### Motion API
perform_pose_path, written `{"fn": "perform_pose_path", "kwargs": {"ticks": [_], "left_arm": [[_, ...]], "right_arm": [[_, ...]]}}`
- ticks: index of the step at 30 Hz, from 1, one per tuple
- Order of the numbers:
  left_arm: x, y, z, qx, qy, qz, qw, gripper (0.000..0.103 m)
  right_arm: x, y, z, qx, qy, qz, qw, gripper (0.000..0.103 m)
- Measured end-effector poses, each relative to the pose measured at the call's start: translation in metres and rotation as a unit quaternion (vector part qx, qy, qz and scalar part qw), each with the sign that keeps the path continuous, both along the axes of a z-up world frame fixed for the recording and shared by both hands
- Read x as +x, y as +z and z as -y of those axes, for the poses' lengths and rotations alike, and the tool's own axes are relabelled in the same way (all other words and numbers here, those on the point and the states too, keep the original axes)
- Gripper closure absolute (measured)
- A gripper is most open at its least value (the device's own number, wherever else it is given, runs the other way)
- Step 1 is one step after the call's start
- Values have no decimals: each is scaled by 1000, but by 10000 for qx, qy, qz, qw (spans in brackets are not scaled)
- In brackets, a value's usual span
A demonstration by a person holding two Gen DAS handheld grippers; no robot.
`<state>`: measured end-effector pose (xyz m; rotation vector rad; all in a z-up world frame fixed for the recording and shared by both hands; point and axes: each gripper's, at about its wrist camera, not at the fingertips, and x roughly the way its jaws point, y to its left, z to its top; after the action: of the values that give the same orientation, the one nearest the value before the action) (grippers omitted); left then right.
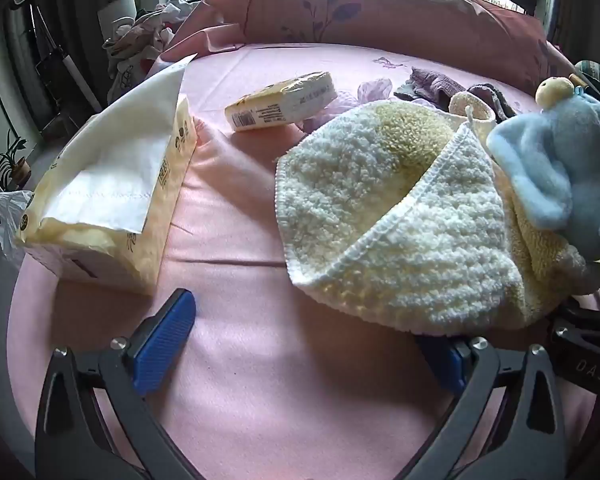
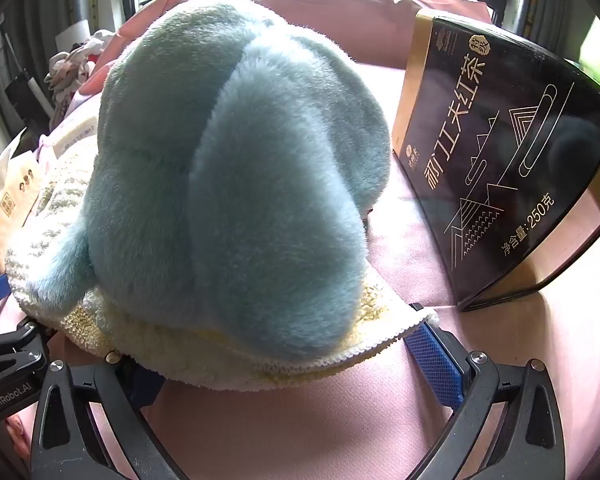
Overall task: Organize soft objects
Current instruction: 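Move the right gripper over the blue plush elephant on the towel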
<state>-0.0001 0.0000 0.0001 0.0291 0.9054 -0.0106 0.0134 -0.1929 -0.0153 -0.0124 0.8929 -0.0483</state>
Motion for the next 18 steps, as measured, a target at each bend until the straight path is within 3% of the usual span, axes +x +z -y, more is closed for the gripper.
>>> {"fn": "perform_pose_path", "kwargs": {"ticks": [18], "left_arm": [[2, -6, -6, 18, -36, -57, 10000, 1]], "right_arm": [[0, 0, 0, 0, 0, -12, 10000, 0]]}}
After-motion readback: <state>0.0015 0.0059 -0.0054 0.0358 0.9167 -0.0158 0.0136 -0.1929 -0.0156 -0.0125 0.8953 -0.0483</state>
